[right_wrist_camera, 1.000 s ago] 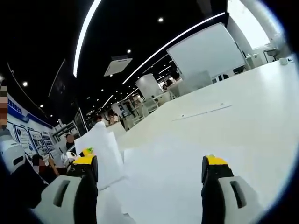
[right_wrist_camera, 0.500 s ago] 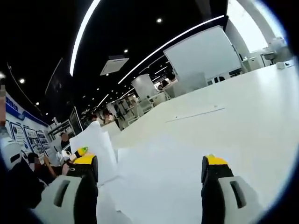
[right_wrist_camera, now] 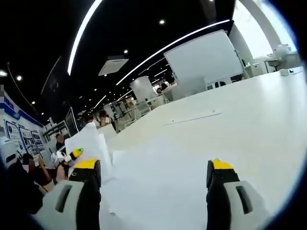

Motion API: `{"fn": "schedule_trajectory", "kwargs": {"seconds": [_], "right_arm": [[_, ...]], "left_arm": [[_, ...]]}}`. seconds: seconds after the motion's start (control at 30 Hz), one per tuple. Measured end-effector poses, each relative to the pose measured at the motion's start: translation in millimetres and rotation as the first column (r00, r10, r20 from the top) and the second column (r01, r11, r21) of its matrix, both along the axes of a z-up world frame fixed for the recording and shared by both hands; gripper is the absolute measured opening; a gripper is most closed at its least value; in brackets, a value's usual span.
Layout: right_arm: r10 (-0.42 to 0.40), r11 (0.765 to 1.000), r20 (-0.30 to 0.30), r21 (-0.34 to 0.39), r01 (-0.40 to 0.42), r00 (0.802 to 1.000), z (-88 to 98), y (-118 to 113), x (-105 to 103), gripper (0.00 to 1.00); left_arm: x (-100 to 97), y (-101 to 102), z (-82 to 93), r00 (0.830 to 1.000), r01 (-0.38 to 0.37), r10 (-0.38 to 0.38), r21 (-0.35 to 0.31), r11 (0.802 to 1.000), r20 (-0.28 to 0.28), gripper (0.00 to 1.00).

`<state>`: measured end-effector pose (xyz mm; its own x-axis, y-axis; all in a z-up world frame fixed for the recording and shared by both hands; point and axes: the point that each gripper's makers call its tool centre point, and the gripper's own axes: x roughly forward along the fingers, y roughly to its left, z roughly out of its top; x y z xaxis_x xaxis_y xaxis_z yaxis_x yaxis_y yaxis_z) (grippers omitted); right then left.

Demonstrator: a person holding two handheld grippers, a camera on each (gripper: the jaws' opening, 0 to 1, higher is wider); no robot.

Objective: Organize the stack of printing papers by aligning and flattening the scattered papers on the table

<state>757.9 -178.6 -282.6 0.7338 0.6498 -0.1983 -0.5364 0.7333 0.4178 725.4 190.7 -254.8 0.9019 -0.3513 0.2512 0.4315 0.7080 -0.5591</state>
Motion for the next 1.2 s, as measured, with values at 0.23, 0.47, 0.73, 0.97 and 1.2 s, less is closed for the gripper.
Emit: {"fn": "schedule_trajectory", "kwargs": {"seconds": [0.23,0.47,0.73,0.97,1.2], "right_arm": [[-0.013,1.000,-0.012,-0.008,0.013,1.000,-8.0,-3.9,3.1,0.86],[-0.019,1.000,-0.024,-0.020,0.018,1.000,-14.3,-6.6,7.2,0.86],[-0.030,0.999,-0.030,-0.035,0.029,0.999,-16.2,-8.2,12.8,0.85],[-0.052,0.997,-0.031,-0.063,0.050,0.998,-20.2,-12.9,19.5,0.85],[-0.065,0.995,-0.045,-0.076,0.061,0.997,-27.1,-16.8,24.6,0.85]], "left_arm": [[0.2,-0.3,-0.2,1.000,0.001,-0.001,-0.001,1.000,-0.001,0.09],[0.6,-0.1,-0.6,1.000,0.000,0.000,-0.003,1.000,-0.002,0.09],[0.5,0.5,-0.4,1.000,0.000,0.000,-0.007,1.000,-0.002,0.09],[0.5,0.2,-0.5,1.000,0.000,0.000,-0.004,1.000,-0.003,0.09],[0.5,0.1,-0.7,1.000,0.000,0.000,-0.003,1.000,-0.003,0.09]]}}
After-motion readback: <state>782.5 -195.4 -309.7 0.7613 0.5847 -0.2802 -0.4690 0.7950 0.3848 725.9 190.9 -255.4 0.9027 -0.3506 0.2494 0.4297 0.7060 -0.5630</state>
